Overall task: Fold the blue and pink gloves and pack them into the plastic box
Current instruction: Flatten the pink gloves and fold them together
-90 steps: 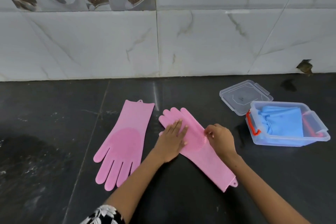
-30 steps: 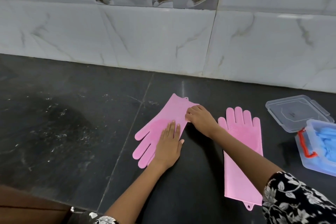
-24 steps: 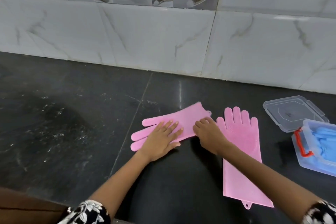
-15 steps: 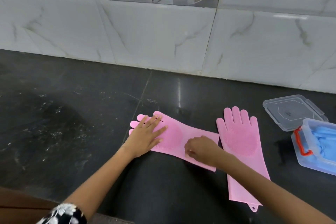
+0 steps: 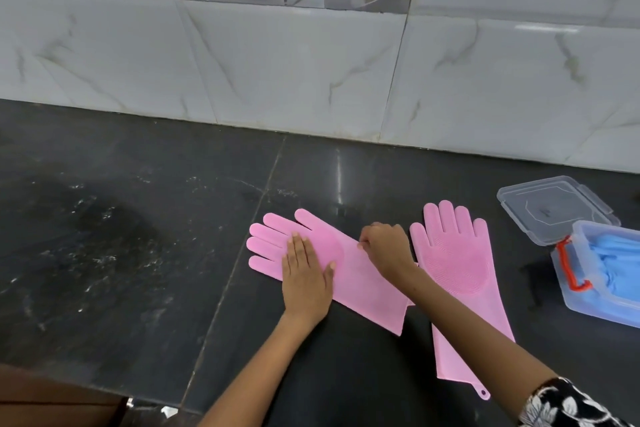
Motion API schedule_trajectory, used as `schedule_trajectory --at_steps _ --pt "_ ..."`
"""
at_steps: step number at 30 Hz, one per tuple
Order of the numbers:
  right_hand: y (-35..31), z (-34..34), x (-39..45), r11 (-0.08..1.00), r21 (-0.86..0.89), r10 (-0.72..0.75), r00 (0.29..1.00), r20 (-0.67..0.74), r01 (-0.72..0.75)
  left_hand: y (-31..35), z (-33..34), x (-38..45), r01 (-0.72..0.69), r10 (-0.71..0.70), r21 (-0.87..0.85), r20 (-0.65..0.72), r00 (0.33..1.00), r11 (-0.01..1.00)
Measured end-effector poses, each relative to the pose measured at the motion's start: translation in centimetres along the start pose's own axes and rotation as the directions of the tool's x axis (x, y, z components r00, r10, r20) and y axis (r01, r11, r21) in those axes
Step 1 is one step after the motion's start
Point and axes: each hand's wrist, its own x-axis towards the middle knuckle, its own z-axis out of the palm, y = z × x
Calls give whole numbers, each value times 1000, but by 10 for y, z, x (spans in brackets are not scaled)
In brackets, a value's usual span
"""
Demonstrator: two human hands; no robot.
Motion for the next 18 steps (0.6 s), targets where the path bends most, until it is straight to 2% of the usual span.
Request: schedule_trajectory --at_steps 2,4,8,10,12,13,15,17,18 --pt "-1 0 -6 1000 14 21 999 28 -21 -13 -2 7 -125 125 14 26 992 992" --pt "-1 0 -15 994 57 84 993 78 -88 -29 -7 18 -301 298 24 95 950 953" --pt "-5 7 -48 971 139 176 973 149 -196 -52 -23 44 -655 631 90 198 750 750" --pt "-8 9 -63 965 174 165 970 177 -196 -55 -31 55 -761 719 149 255 647 632" --pt "-8 6 -65 959 215 145 971 189 -185 -55 -39 61 -796 750 200 265 605 572" --pt "-8 3 -62 957 226 142 975 173 -180 -54 -41 60 -783 750 206 227 621 587" --pt "-9 -3 -48 948 246 183 979 92 -200 -44 -41 50 -695 689 155 101 718 702" --pt "-16 -5 -31 905 325 284 959 21 -275 -27 -33 34 -558 558 67 24 829 827" --pt "-21 -4 -23 875 370 335 942 5 -313 -17 -27 27 -492 491 28 30 871 870"
